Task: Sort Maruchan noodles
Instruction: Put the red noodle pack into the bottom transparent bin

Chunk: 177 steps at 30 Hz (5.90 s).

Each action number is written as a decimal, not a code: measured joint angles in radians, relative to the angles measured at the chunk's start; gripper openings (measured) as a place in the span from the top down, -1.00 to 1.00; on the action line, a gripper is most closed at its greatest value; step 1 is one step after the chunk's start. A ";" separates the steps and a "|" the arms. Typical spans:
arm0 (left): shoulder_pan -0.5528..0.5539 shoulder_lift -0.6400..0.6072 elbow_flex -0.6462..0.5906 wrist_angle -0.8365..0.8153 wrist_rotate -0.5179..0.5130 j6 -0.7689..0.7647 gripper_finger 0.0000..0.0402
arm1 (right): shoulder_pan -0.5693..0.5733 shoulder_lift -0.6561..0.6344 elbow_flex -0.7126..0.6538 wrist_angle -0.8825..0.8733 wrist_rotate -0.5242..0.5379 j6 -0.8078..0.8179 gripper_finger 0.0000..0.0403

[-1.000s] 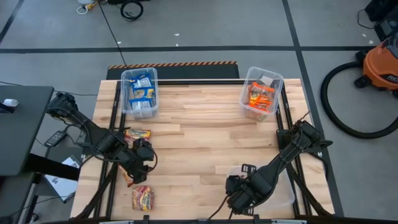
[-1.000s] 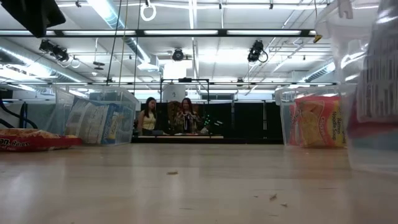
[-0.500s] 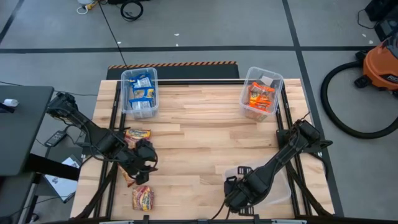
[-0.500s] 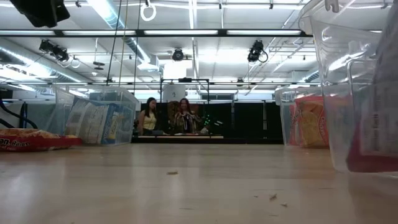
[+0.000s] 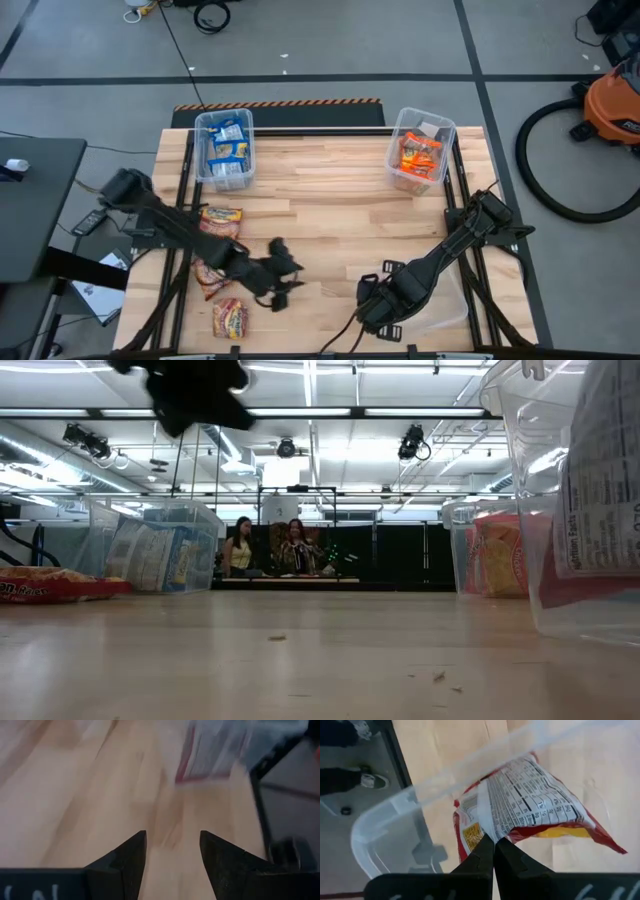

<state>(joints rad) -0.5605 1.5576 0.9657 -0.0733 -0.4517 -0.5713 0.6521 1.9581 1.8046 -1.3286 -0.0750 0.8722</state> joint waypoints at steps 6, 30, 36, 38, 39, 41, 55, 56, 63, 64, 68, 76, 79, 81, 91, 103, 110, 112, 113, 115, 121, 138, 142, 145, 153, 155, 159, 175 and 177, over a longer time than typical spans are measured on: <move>0.047 0.184 0.000 0.434 0.049 0.112 0.05 | 0.000 0.000 0.000 0.051 0.027 0.001 0.96; 0.229 0.387 0.180 0.546 0.236 0.277 0.05 | -0.031 0.003 0.000 0.160 0.040 0.026 0.96; 0.224 0.388 0.180 0.552 0.242 0.295 0.05 | -0.071 0.003 0.000 0.076 -0.006 0.071 0.96; 0.220 0.406 0.182 0.561 0.240 0.295 0.05 | -0.086 0.003 0.000 0.080 -0.023 0.096 0.96; 0.218 0.408 0.180 0.539 0.241 0.295 0.05 | -0.094 0.003 0.000 0.084 -0.030 0.104 0.96; 0.214 0.423 0.181 0.536 0.240 0.289 0.05 | -0.103 0.003 -0.007 0.121 -0.026 0.117 0.96; 0.215 0.425 0.179 0.389 0.282 0.269 0.05 | -0.103 0.004 -0.030 0.201 0.039 0.035 0.58; 0.215 0.425 0.179 0.389 0.292 0.269 0.05 | -0.103 0.003 -0.028 0.193 0.030 0.028 0.54; 0.215 0.425 0.179 0.369 0.319 0.264 0.05 | -0.066 -0.050 -0.008 0.010 -0.012 0.023 0.38; 0.215 0.425 0.179 0.370 0.319 0.261 0.05 | -0.052 -0.057 -0.008 -0.013 -0.007 0.023 0.36; 0.215 0.425 0.179 0.369 0.319 0.242 0.05 | 0.003 -0.066 -0.015 -0.160 0.054 0.040 0.28; 0.208 0.425 0.179 0.371 0.319 0.241 0.05 | 0.044 -0.066 -0.237 -0.059 -0.135 0.118 0.24; 0.202 0.425 0.179 0.370 0.319 0.215 0.05 | 0.056 -0.076 -0.305 0.016 -0.133 0.226 0.24; 0.200 0.425 0.179 0.370 0.319 0.207 0.05 | 0.062 -0.083 -0.336 0.065 -0.130 0.310 0.24; 0.199 0.425 0.179 0.375 0.311 0.195 0.05 | 0.067 -0.091 -0.363 0.108 -0.060 0.760 0.24; 0.204 0.425 0.179 0.396 0.307 0.201 0.05 | -0.004 -0.094 -0.402 0.354 -0.017 0.870 0.24; 0.206 0.425 0.179 0.404 0.307 0.216 0.05 | -0.016 -0.079 -0.402 0.411 0.041 0.918 0.24; 0.206 0.425 0.179 0.406 0.307 0.217 0.05 | -0.019 -0.068 -0.402 0.397 0.045 0.899 0.24; 0.206 0.425 0.179 0.406 0.307 0.218 0.05 | -0.020 -0.064 -0.402 0.397 0.045 0.857 0.24; 0.206 0.425 0.179 0.406 0.307 0.218 0.05 | -0.018 -0.062 -0.402 0.400 0.053 0.731 0.24; 0.206 0.425 0.179 0.404 0.307 0.228 0.05 | -0.018 -0.091 -0.401 0.361 -0.016 0.667 0.25; 0.213 0.424 0.179 0.418 0.307 0.224 0.05 | -0.030 -0.079 -0.474 0.455 -0.070 1.200 0.14; 0.213 0.424 0.179 0.422 0.307 0.225 0.05 | -0.035 -0.079 -0.455 0.451 -0.002 1.200 0.05; 0.213 0.424 0.179 0.422 0.307 0.227 0.05 | -0.036 -0.080 -0.447 0.430 0.031 1.126 0.01; 0.212 0.424 0.179 0.418 0.320 0.269 0.05 | -0.030 -0.080 -0.448 0.412 -0.043 0.444 -0.03; 0.212 0.424 0.179 0.418 0.320 0.269 0.05 | -0.029 -0.080 -0.448 0.383 -0.049 0.403 0.00; 0.213 0.424 0.179 0.419 0.319 0.269 0.05 | -0.042 -0.080 -0.454 0.363 -0.048 0.474 0.05; 0.217 0.424 0.179 0.421 0.319 0.264 0.05 | -0.058 -0.065 -0.512 0.408 -0.019 0.667 0.31; 0.217 0.424 0.179 0.421 0.319 0.264 0.05 | -0.058 -0.065 -0.511 0.404 -0.018 0.689 0.39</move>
<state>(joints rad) -0.3431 1.9812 1.1446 0.3477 -0.1329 -0.3073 0.5938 1.8935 1.2934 -0.9242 -0.0928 1.5607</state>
